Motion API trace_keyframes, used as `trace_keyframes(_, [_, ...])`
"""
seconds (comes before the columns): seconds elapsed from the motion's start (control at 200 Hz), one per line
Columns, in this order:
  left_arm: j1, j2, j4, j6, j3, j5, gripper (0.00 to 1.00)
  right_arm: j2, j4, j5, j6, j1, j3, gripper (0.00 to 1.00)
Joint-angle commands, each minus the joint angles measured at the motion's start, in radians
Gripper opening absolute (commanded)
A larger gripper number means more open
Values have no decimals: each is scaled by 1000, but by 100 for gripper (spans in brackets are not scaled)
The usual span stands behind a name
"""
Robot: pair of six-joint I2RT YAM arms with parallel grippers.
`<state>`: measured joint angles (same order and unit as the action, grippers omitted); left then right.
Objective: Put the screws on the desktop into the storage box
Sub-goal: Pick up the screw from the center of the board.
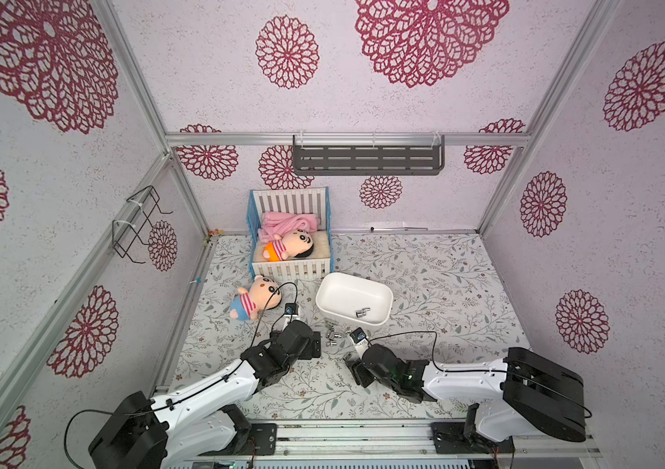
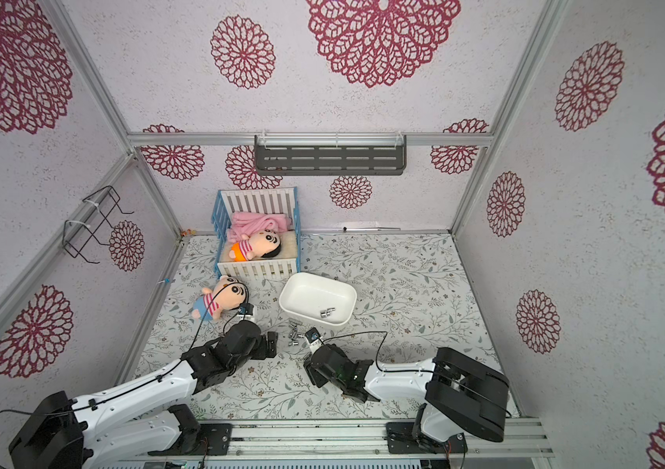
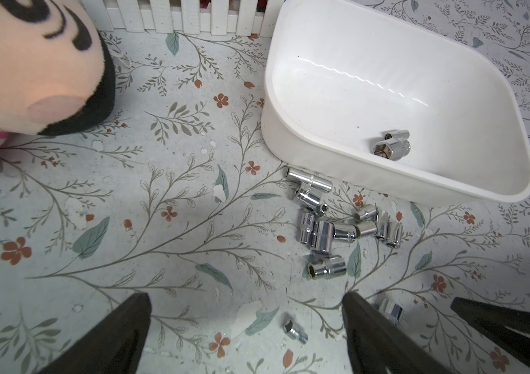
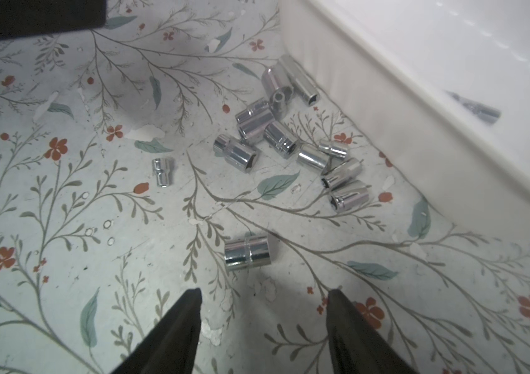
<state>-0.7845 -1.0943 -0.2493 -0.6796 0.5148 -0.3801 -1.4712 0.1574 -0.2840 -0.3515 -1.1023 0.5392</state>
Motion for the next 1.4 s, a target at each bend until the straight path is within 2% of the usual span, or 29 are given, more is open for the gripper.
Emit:
trace_keyframes(0.0, [-16, 4, -6, 13, 21, -8, 97, -27, 50, -30, -12, -8, 30, 66])
trace_keyframes(0.27, [-16, -8, -6, 16, 24, -7, 97, -87, 37, -41, -12, -16, 67, 65])
trace_keyframes(0.51, [-18, -18, -8, 17, 30, 6, 97, -142, -1, -59, -15, -21, 102, 59])
trace_keyframes(1.116, [-22, -36, -15, 18, 40, 12, 97, -176, -42, -65, -18, -22, 127, 52])
trace_keyframes(1.396, [-24, -42, -18, 18, 45, 15, 97, -198, -60, -72, -21, -21, 142, 41])
